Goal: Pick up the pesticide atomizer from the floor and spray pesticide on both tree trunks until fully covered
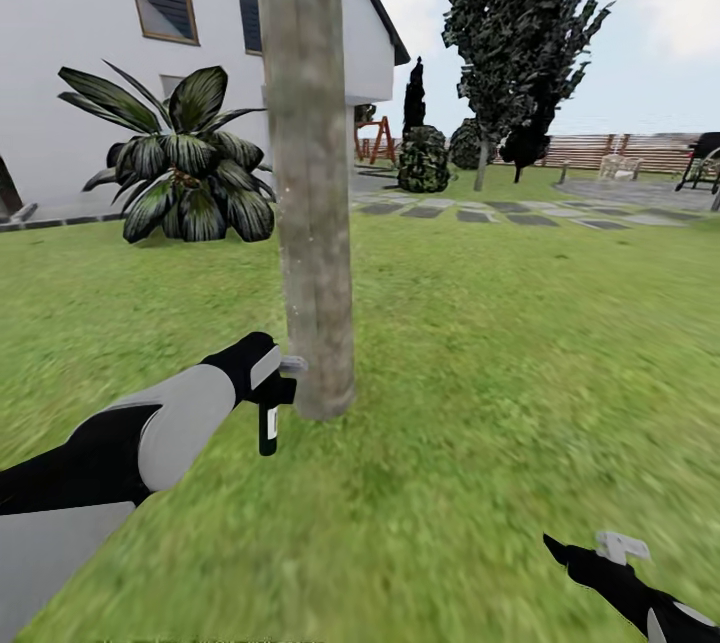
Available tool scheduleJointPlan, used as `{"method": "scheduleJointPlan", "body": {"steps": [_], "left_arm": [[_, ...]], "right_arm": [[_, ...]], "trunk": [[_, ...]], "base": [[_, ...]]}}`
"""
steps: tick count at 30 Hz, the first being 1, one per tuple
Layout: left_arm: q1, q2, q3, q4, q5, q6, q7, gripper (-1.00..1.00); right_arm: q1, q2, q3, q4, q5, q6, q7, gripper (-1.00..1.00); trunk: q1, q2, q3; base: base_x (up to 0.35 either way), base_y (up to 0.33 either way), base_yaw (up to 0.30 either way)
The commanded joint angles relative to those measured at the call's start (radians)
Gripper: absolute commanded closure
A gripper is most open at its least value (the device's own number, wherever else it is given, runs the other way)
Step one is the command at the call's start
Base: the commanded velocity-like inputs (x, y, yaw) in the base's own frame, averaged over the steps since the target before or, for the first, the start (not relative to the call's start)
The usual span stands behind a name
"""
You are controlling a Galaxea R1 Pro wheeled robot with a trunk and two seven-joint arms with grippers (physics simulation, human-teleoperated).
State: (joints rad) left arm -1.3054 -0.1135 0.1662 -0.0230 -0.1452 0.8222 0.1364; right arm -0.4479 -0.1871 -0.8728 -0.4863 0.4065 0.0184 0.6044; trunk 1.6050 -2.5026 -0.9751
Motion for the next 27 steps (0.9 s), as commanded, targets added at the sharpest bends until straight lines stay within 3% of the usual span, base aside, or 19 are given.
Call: {"method": "scheduleJointPlan", "body": {"steps": [1,14,22,27], "left_arm": [[0.000,0.000,-0.001,0.000,0.000,0.000,0.000,1.00],[0.000,0.000,-0.001,0.000,0.000,0.000,0.000,1.00],[0.000,0.003,-0.002,-0.013,-0.006,0.000,0.004,1.00],[0.000,0.006,-0.002,-0.109,-0.008,0.004,0.008,1.00]], "right_arm": [[0.000,0.000,0.000,0.000,0.000,0.000,0.000,-1.00],[0.000,0.000,0.000,0.000,0.000,0.000,0.000,-1.00],[0.000,0.000,0.000,0.000,0.000,0.000,-0.001,-1.00],[0.000,0.000,0.000,-0.002,0.000,0.000,-0.001,-1.00]], "trunk": [[0.000,0.000,0.000],[0.000,0.000,0.000],[0.000,0.000,0.000],[0.000,0.000,0.000]], "base": [[0.059,-0.327,0.207],[0.071,-0.330,0.060],[0.001,-0.050,0.105],[0.000,-0.001,0.003]]}}
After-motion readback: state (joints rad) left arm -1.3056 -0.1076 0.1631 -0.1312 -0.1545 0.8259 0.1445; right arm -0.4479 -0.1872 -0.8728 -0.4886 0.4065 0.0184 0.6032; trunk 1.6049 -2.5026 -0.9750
